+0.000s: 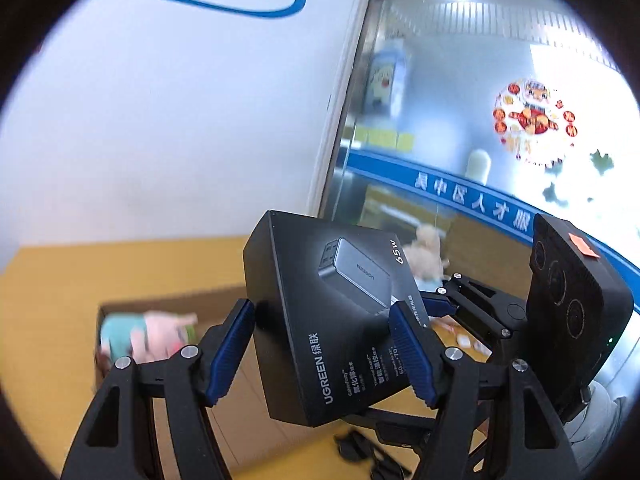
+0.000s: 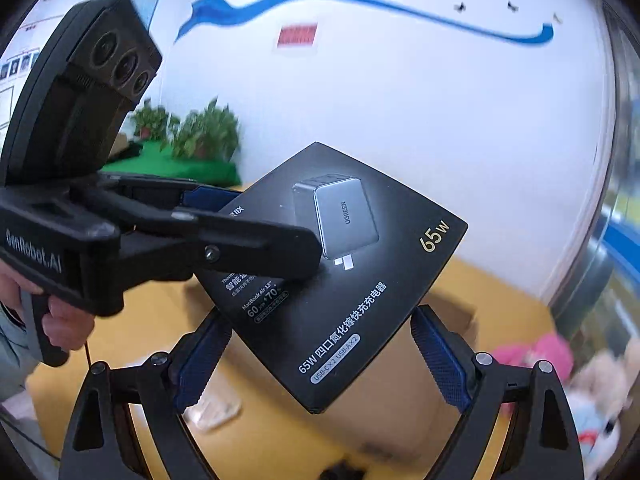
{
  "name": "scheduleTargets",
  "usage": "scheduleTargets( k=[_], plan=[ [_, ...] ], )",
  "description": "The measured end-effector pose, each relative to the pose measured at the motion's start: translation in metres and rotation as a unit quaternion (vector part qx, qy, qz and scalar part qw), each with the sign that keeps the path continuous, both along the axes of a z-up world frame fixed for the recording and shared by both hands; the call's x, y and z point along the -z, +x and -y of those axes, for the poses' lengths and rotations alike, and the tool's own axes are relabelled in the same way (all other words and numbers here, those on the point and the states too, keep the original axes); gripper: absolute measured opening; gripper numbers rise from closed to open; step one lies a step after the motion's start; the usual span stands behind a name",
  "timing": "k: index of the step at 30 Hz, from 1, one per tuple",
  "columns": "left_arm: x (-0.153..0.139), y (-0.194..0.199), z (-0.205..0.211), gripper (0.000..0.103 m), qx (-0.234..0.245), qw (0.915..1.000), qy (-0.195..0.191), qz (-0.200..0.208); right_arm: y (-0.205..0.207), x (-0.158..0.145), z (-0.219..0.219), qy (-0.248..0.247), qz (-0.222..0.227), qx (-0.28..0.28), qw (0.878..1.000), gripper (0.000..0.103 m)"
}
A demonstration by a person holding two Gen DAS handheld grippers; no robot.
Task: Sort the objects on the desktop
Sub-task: 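Lift the charger box into the cardboard box and release it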
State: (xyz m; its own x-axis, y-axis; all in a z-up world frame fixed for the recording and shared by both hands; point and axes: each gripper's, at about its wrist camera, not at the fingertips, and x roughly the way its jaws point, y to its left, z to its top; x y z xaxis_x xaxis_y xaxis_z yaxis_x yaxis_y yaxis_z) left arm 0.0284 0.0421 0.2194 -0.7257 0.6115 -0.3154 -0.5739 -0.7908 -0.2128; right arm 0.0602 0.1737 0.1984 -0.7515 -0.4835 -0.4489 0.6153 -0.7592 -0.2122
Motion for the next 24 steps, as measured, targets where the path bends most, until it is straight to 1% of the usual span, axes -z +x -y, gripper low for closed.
scheduleTargets(
  k=[2,4,6,8,9,10,12,14,15,17,19,20,22,24],
  plan=[
    [-0.017,-0.026,0.003,0.069,0.003,0.9999,0.012,-0.002,-0.022,-0.023,0.0,0.003,-0.023,-0.004,1.0,0.091],
    [-0.025,-0.052,0.006,0.069,0.002,0.9997,0.023,0.005,-0.044,-0.037,0.001,0.002,-0.026,-0.008,1.0,0.091],
    [-0.025,-0.078,0.005,0.069,-0.007,0.9998,0.018,0.012,-0.076,-0.045,0.0,-0.001,-0.016,-0.016,1.0,0.091],
    [-0.017,-0.106,-0.001,0.069,-0.023,0.9995,0.004,0.023,-0.116,-0.041,0.003,0.004,0.006,-0.025,1.0,0.091],
    [-0.009,-0.123,-0.003,0.069,-0.031,0.9989,0.002,0.035,-0.129,-0.037,0.003,0.006,0.017,-0.027,0.999,0.091],
    [0.0,-0.137,-0.004,0.069,-0.037,0.9982,0.004,0.048,-0.152,-0.029,0.005,0.008,0.037,-0.03,0.999,0.091],
    [0.021,-0.167,-0.006,0.069,-0.044,0.9957,0.01,0.081,-0.181,-0.012,0.006,0.007,0.067,-0.034,0.997,0.091],
    [0.047,-0.199,-0.012,0.069,-0.047,0.992,0.009,0.116,-0.22,0.016,0.003,0.002,0.109,-0.037,0.993,0.091],
    [0.059,-0.211,-0.014,0.069,-0.048,0.99,0.008,0.132,-0.232,0.026,0.002,0.001,0.123,-0.037,0.992,0.091],
    [0.088,-0.237,-0.024,0.069,-0.054,0.9845,0.002,0.167,-0.263,0.054,0.0,0.006,0.158,-0.029,0.987,0.091],
    [0.113,-0.261,-0.033,0.069,-0.06,0.9797,-0.008,0.191,-0.291,0.084,-0.001,0.02,0.188,-0.021,0.982,0.091],
    [0.124,-0.267,-0.036,0.069,-0.062,0.9777,-0.012,0.2,-0.3,0.095,-0.001,0.025,0.198,-0.018,0.98,0.091],
    [0.148,-0.285,-0.042,0.069,-0.066,0.9704,-0.015,0.232,-0.324,0.122,0.0,0.035,0.226,-0.017,0.973,0.091],
    [0.167,-0.295,-0.045,0.068,-0.071,0.9639,-0.019,0.256,-0.342,0.141,-0.001,0.042,0.246,-0.016,0.968,0.091]
  ],
)
